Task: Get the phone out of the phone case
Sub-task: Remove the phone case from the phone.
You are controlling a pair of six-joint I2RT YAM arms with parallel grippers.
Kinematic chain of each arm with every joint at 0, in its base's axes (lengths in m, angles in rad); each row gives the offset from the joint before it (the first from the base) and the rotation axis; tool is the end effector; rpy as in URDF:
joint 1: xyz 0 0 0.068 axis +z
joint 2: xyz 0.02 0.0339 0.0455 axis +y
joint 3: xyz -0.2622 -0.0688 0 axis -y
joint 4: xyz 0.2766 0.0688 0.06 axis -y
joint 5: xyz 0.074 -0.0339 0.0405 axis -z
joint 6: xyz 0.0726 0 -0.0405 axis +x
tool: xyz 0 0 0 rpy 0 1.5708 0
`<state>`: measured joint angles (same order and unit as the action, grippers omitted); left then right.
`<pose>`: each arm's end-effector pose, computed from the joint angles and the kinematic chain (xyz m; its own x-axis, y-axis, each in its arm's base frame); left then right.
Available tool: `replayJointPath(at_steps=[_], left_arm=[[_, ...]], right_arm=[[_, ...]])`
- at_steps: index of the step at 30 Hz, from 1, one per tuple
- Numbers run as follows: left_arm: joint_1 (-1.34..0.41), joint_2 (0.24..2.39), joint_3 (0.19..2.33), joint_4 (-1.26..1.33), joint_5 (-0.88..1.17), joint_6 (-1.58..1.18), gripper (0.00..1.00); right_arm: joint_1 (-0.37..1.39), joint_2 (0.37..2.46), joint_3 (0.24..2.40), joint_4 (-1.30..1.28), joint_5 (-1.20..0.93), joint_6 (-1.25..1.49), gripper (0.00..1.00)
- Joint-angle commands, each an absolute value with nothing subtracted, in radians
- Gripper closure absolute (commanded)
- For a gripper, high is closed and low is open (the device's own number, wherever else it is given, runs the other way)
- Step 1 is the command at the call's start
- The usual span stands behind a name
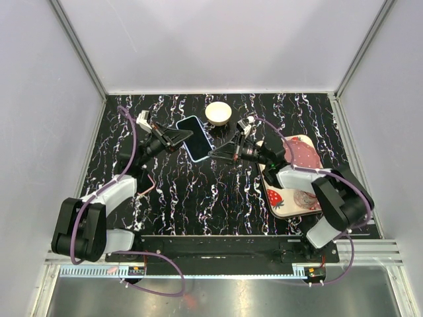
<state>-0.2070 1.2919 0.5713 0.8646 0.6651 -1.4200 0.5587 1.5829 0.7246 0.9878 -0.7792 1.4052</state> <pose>0.3089 -0.1106 0.2470 -0.7297 -0.6416 -0.2362 0.2529 0.0677 -0.9651 0.2901 0.2415 0.2218 -0.9367 0.2420 -0.2530 -0.2676 -0.0290 0.9631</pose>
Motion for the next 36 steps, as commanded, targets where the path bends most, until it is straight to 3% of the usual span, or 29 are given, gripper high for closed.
replayJointPath(at_steps=[1, 6, 13, 36], left_arm=[[-0.210, 1.224, 0.566, 0.986, 0.624, -1.402, 1.00], [-0.209, 1.230, 0.589, 1.106, 0.696, -1.485, 1.00], [-0.209, 1.261, 0.600, 1.486, 0.689, -1.652, 1.00], [-0.218, 1.138, 0.669, 1.577, 0.607, -1.717, 1.00]], right_arm=[[0.578, 1.721, 0.721, 1.570, -0.701, 1.715, 1.00], [0.595, 1.704, 0.822, 1.568, -0.678, 1.694, 1.00], [0.595, 1.681, 0.951, 1.571, -0.617, 1.740, 1.00], [0.630, 1.798, 1.097, 1.572, -0.396, 1.979, 1.00]])
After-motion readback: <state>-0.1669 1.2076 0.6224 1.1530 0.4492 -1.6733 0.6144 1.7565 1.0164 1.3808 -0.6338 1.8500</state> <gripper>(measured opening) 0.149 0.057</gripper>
